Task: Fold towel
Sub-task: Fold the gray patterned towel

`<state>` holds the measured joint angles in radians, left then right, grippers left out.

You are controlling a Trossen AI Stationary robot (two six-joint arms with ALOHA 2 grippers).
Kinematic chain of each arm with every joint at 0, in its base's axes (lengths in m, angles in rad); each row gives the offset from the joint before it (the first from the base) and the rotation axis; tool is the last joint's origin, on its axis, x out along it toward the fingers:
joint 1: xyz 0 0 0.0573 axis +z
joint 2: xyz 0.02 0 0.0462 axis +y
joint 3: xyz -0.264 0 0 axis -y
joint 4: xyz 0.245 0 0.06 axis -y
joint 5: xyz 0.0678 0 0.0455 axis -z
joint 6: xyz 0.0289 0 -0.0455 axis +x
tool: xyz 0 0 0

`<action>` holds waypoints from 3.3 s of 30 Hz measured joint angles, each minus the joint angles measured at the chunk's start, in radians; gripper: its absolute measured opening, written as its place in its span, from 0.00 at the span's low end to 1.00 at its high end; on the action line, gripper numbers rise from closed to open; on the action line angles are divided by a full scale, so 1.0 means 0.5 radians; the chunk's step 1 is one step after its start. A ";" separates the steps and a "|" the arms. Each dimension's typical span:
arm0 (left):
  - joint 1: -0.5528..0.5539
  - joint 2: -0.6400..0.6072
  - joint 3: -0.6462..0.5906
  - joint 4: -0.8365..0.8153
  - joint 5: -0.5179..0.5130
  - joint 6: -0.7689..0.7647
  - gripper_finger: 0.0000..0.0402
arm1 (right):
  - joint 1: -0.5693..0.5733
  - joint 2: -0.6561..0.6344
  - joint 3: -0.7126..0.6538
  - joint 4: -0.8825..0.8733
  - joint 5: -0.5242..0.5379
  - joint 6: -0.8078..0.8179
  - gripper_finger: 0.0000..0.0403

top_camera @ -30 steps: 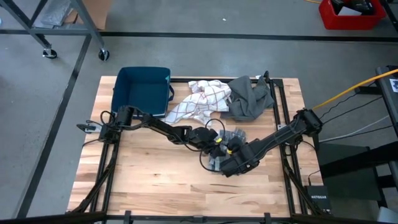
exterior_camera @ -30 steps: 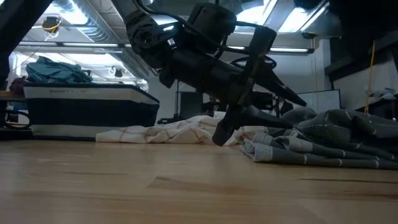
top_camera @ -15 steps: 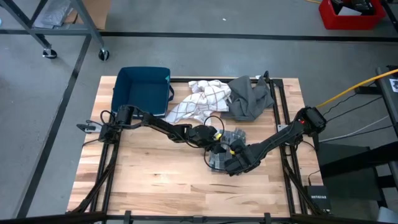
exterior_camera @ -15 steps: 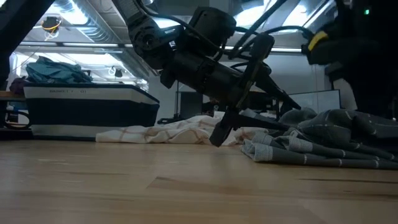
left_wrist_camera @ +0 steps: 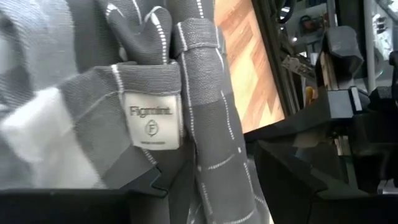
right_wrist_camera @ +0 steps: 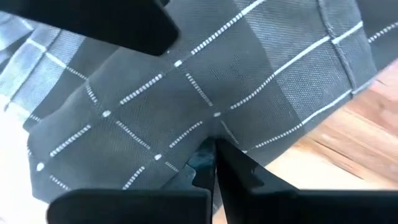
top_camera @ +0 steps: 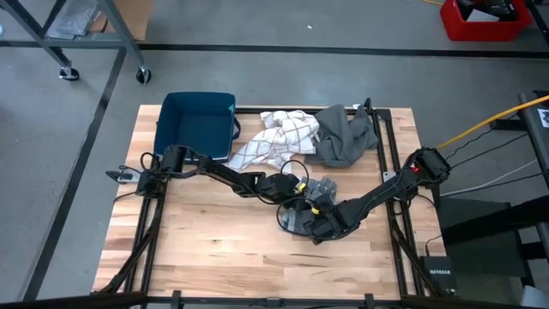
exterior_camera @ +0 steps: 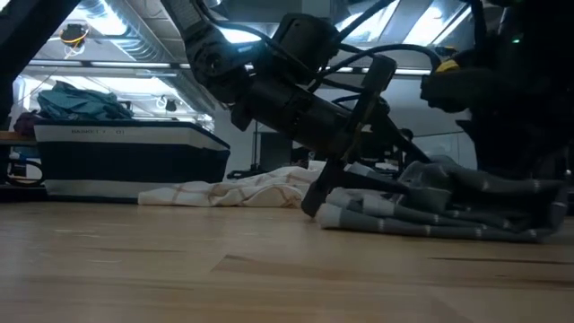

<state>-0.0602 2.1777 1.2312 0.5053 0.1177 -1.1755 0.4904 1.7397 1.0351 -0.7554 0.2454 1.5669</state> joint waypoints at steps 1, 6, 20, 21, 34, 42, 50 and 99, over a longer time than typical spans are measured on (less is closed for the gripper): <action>-0.001 0.001 0.000 0.014 0.001 0.000 0.39 | 0.000 0.000 0.000 0.017 0.012 0.000 0.05; -0.001 0.004 -0.002 0.011 0.005 -0.004 0.39 | 0.000 0.000 0.000 0.083 0.134 -0.001 0.05; 0.003 0.007 -0.007 0.033 0.012 0.129 0.03 | 0.002 0.000 0.000 0.103 0.130 -0.001 0.05; 0.002 0.007 -0.007 0.038 0.012 0.130 0.03 | 0.002 0.000 0.000 0.103 0.131 0.000 0.05; 0.009 -0.266 -0.015 -0.240 0.050 0.462 0.00 | 0.077 -0.004 0.206 -0.017 0.430 0.014 0.05; 0.005 -0.484 -0.014 -0.504 0.023 0.659 0.00 | 0.079 -0.007 0.309 -0.101 0.557 -0.009 0.05; 0.003 -0.686 -0.012 -1.038 -0.174 0.904 0.00 | 0.079 -0.007 0.316 -0.113 0.564 -0.010 0.05; -0.011 -0.817 -0.011 -1.277 -0.317 1.100 0.00 | 0.137 0.346 0.316 0.733 0.835 0.478 0.01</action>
<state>-0.0658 1.7695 1.2259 -0.1333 -0.0410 -0.6253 0.5588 1.9125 1.1931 -0.3888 0.6627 1.8058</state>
